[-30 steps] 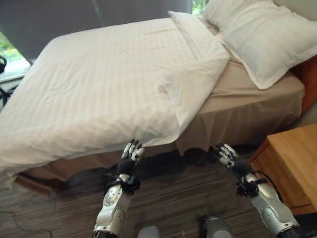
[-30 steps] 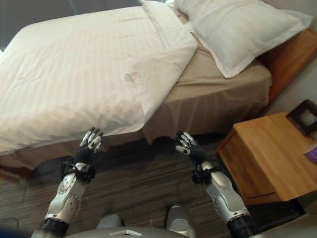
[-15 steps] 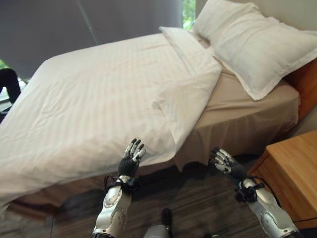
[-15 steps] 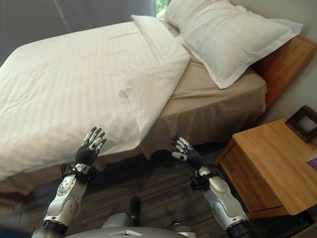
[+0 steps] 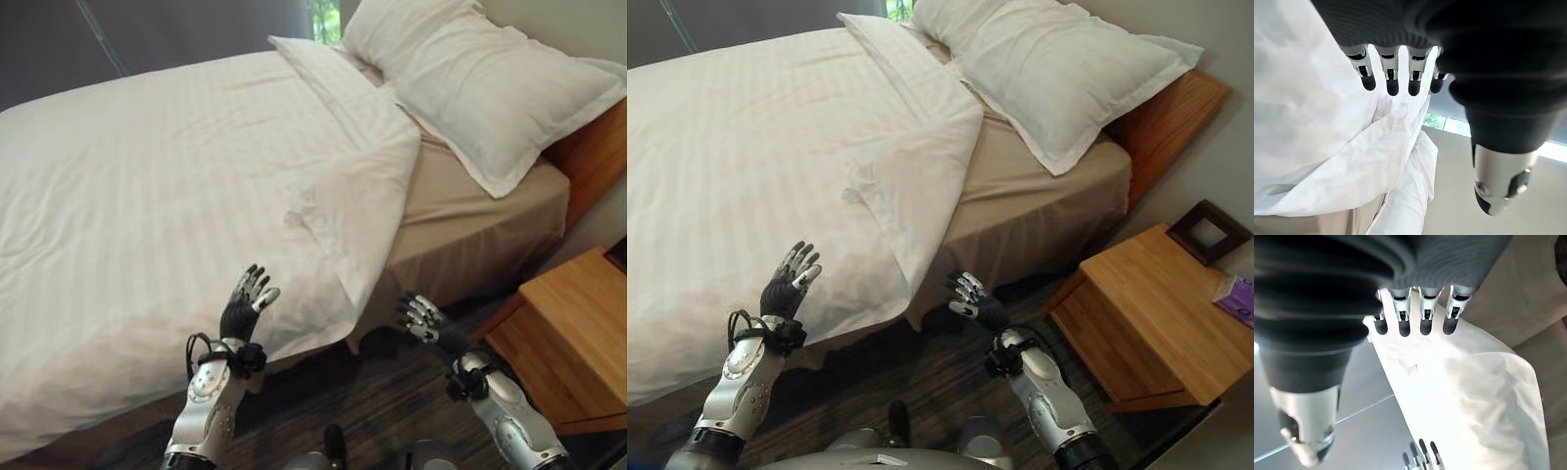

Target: Making the bed.

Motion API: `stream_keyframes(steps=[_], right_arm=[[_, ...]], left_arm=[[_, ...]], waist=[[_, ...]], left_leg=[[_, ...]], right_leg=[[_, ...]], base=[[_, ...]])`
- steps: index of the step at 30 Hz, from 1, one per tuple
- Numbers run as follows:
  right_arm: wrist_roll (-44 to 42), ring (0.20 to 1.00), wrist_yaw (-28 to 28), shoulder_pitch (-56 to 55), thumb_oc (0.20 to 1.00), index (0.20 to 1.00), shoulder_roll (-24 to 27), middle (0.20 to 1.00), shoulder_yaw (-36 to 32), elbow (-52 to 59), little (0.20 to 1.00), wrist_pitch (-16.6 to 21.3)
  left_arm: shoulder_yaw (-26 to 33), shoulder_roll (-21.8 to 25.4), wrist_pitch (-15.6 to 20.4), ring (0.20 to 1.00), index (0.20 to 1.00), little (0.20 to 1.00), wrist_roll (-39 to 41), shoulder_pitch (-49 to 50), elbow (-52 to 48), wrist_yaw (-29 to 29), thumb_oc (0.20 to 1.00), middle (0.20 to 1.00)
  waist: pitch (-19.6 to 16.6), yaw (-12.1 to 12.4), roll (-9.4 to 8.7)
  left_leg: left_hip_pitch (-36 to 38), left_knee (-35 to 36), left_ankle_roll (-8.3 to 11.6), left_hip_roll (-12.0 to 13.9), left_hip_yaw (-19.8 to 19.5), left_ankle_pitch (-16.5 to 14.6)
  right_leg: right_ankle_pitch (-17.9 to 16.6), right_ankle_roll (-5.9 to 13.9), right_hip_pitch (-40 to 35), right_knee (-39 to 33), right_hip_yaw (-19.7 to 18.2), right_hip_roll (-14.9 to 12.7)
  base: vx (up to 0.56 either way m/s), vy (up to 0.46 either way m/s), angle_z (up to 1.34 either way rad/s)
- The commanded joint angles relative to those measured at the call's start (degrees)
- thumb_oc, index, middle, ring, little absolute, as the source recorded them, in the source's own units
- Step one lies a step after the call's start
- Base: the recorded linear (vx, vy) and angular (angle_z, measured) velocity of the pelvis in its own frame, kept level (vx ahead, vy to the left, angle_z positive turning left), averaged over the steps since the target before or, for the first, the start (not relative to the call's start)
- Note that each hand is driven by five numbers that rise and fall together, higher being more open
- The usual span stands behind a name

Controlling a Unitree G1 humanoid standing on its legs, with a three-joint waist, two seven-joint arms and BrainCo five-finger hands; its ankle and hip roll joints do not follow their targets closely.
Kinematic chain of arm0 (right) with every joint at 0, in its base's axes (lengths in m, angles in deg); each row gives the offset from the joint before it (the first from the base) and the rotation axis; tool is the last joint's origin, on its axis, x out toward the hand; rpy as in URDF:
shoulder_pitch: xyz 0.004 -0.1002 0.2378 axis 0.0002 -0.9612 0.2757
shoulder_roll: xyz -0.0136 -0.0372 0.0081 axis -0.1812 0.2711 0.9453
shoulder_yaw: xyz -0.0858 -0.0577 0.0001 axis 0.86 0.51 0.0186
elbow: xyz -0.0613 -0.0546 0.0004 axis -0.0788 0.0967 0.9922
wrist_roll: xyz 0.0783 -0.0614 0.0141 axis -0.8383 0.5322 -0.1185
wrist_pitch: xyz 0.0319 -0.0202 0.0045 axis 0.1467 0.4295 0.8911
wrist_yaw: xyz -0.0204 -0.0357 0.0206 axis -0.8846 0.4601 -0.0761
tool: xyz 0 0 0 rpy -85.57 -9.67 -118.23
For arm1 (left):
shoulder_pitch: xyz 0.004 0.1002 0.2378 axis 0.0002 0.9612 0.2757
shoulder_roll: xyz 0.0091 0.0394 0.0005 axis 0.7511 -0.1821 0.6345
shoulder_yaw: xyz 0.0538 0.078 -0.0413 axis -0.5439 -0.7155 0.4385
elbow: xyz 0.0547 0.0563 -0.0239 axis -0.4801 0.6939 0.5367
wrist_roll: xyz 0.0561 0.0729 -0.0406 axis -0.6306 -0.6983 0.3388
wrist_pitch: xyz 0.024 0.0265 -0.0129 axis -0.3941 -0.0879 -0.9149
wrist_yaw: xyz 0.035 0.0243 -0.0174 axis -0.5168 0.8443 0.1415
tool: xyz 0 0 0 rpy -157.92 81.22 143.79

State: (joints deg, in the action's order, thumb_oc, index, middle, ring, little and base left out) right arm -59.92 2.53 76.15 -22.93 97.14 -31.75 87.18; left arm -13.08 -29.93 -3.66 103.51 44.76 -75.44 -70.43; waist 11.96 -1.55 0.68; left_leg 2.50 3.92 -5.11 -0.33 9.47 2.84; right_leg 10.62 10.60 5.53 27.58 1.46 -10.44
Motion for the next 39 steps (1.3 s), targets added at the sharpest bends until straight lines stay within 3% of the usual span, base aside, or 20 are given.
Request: stream_keyframes(steps=[1,3,5,8,11,15,18,21,22,23,24,26,33,39], right_arm=[[0.5,1.000,-1.6,2.3,1.000,1.000,0.1,1.000,0.6,3.2,1.000,1.7],[0.2,1.000,-1.8,2.2,1.000,1.000,0.4,1.000,0.9,3.4,1.000,1.6],[0.2,1.000,-2.0,2.2,1.000,1.000,0.6,1.000,1.3,3.4,1.000,1.8],[-0.3,1.000,-2.1,3.3,1.000,1.000,0.2,1.000,2.5,3.0,1.000,1.3],[0.3,1.000,-2.8,3.6,1.000,1.000,0.9,1.000,3.5,2.8,1.000,1.0],[2.0,1.000,-3.7,4.1,1.000,1.000,2.4,1.000,5.1,2.6,1.000,-0.1],[0.7,1.000,-5.2,3.3,1.000,1.000,3.1,1.000,6.8,3.3,1.000,-1.4],[-0.2,1.000,-6.7,1.4,1.000,1.000,4.0,1.000,8.8,4.5,1.000,-2.6],[-0.7,1.000,-7.2,0.6,1.000,1.000,4.3,1.000,9.6,4.5,1.000,-3.1],[-1.5,1.000,-7.6,-0.2,1.000,1.000,4.9,1.000,10.0,4.7,1.000,-3.2],[-1.5,1.000,-7.6,-0.2,1.000,1.000,4.8,1.000,10.0,4.7,1.000,-3.2],[-3.3,1.000,-9.8,-2.8,1.000,1.000,5.6,1.000,8.9,4.8,1.000,-4.2],[-6.1,1.000,-10.1,-4.1,1.000,1.000,6.0,1.000,9.2,4.3,1.000,-4.8],[-6.4,1.000,-9.3,-4.7,1.000,1.000,6.4,1.000,8.6,4.0,1.000,-4.8]], left_arm=[[0.8,2.1,3.2,1.000,1.000,1.000,-1.2,-2.0,-3.8,1.6,1.000,1.000],[0.3,2.3,3.3,1.000,1.000,1.000,-1.8,-2.4,-3.5,1.5,1.000,1.000],[0.1,2.5,3.5,1.000,1.000,1.000,-2.8,-2.4,-3.4,1.3,1.000,1.000],[0.7,2.5,3.7,1.000,1.000,1.000,-1.9,-2.6,-3.7,1.3,1.000,1.000],[2.2,2.8,3.9,1.000,1.000,1.000,-1.0,-2.9,-5.0,0.6,1.000,1.000],[4.0,8.1,3.1,1.000,1.000,1.000,-5.9,-7.6,-3.2,-2.4,1.000,1.000],[3.4,12.0,2.8,1.000,1.000,1.000,-6.2,-15.9,8.1,-5.9,1.000,1.000],[2.3,15.5,2.1,1.000,1.000,1.000,1.0,-25.3,24.0,-6.4,1.000,1.000],[1.3,18.1,1.2,1.000,1.000,1.000,1.1,-30.0,31.3,-6.8,1.000,1.000],[-0.4,23.6,0.3,1.000,1.000,1.000,-1.3,-36.2,39.1,-6.3,1.000,1.000],[-0.6,23.7,0.4,1.000,1.000,1.000,-1.2,-36.5,39.3,-6.2,1.000,1.000],[-2.0,30.1,-1.4,1.000,1.000,1.000,-4.0,-39.8,47.4,-1.0,1.000,1.000],[-4.3,32.5,-1.3,1.000,1.000,1.000,-4.2,-49.3,55.7,-2.3,1.000,1.000],[-5.7,31.4,-1.7,1.000,1.000,1.000,-2.9,-55.0,58.7,-3.6,1.000,1.000]], waist=[[-1.1,-1.3,-1.64],[-1.5,-1.8,-2.09],[-1.6,-1.9,-2.30],[-3.0,-0.8,-2.88],[-4.0,-0.7,-2.17],[-4.5,-1.9,-0.42],[-4.5,-4.1,0.60],[-4.0,-6.7,1.59],[-3.6,-8.0,2.05],[-2.7,-9.9,2.69],[-2.7,-9.8,2.64],[-1.8,-11.7,3.33],[-0.7,-13.7,3.80],[0.4,-14.8,3.63]], left_leg=[[3.9,-0.7,6.72,2.9,-3.1,-1.6],[4.9,-0.1,7.04,2.9,-4.2,-2.2],[5.5,-0.1,7.14,2.9,-4.8,-2.8],[5.9,-0.7,7.92,3.2,-5.5,-3.5],[6.3,0.0,8.55,3.9,-6.2,-2.8],[6.1,0.7,9.58,4.9,-6.7,-1.5],[6.0,1.1,10.39,5.5,-6.0,-1.0],[5.4,1.1,11.14,6.0,-4.9,-0.6],[5.0,1.1,11.40,6.2,-4.3,-0.4],[3.8,1.1,11.80,6.4,-3.3,-0.3],[3.7,1.1,11.81,6.4,-3.3,-0.3],[1.8,1.1,12.34,6.7,-1.8,-0.3],[-1.3,1.1,13.19,7.1,0.9,0.1],[-3.7,1.1,13.68,7.6,2.7,0.3]], right_leg=[[-17.8,0.28,-0.9,-19.5,0.8,-1.1],[-18.0,0.46,-1.9,-25.2,-0.9,-0.7],[-18.7,0.88,-1.5,-26.0,-2.5,-0.4],[-16.7,0.82,-4.6,-27.6,-2.2,-0.7],[-16.3,-0.05,-6.9,-30.1,-0.9,0.2],[-14.7,-1.45,-8.3,-31.0,0.1,1.4],[-14.4,-1.97,-8.3,-31.7,-0.3,2.2],[-14.6,-2.10,-7.3,-31.7,-1.1,2.8],[-14.7,-2.08,-6.5,-31.7,-1.4,3.0],[-15.1,-1.97,-4.7,-31.7,-2.1,3.3],[-15.1,-1.97,-4.6,-31.7,-2.2,3.3],[-16.0,-1.65,-1.8,-32.3,-3.3,3.8],[-16.9,-1.29,3.0,-32.6,-5.6,4.7],[-17.6,-1.29,6.7,-32.6,-7.0,5.6]], base=[[0.28,-0.089,0.32],[0.20,-0.072,0.41],[0.11,-0.079,0.48],[0.12,-0.130,0.52],[0.12,-0.152,0.04],[0.10,-0.122,0.06],[0.10,-0.094,0.07],[0.07,-0.038,-0.05],[0.04,-0.002,-0.24],[-0.01,0.006,-0.18],[-0.04,0.010,-0.19],[-0.02,0.018,-0.33],[0.01,-0.003,-0.25],[0.00,-0.017,-0.19]])
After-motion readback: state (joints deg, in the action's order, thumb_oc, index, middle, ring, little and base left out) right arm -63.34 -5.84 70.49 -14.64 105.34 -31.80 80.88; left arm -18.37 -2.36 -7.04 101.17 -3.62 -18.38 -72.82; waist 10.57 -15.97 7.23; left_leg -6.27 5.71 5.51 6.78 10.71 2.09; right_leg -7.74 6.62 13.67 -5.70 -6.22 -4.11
